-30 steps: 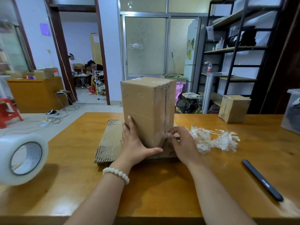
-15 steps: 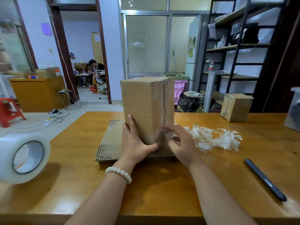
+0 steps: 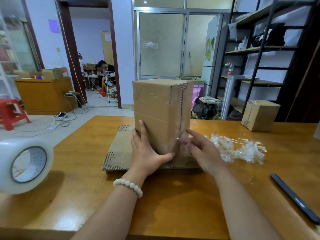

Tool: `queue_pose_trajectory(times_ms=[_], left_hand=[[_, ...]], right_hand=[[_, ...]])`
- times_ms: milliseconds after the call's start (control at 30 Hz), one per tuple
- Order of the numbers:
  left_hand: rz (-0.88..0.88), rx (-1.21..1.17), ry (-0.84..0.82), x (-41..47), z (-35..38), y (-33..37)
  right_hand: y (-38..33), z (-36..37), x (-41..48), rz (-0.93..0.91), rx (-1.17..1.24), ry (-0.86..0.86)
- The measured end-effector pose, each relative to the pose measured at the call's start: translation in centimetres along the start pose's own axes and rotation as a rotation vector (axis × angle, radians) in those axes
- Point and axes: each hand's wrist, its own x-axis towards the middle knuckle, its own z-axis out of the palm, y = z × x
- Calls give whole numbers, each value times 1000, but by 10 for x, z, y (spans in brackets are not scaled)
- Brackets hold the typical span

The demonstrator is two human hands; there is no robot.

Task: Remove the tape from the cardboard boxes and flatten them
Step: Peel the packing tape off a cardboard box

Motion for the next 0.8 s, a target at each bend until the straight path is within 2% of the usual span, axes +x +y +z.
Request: queue_pose_trajectory(times_ms=[100, 233, 367, 467, 567, 700, 800], left_hand=[[14, 4, -10, -1, 0, -1], [39, 19, -31, -1, 1, -2], [47, 23, -62, -2, 1, -2], [42, 19, -68, -2, 0, -2], [45, 34, -94, -2, 0, 1], [34, 35, -119, -5, -1, 4], [29, 38, -122, -6, -3, 4]], right_hand=[[3, 5, -1, -54, -150, 43], [5, 11, 0, -94, -163, 167], [7, 12, 1, -182, -326, 259], [13, 12, 3, -375, -429, 366], [13, 11, 4, -424, -453, 426], [19, 11, 7, -577, -625, 606], [18, 13, 6, -586, -580, 670]])
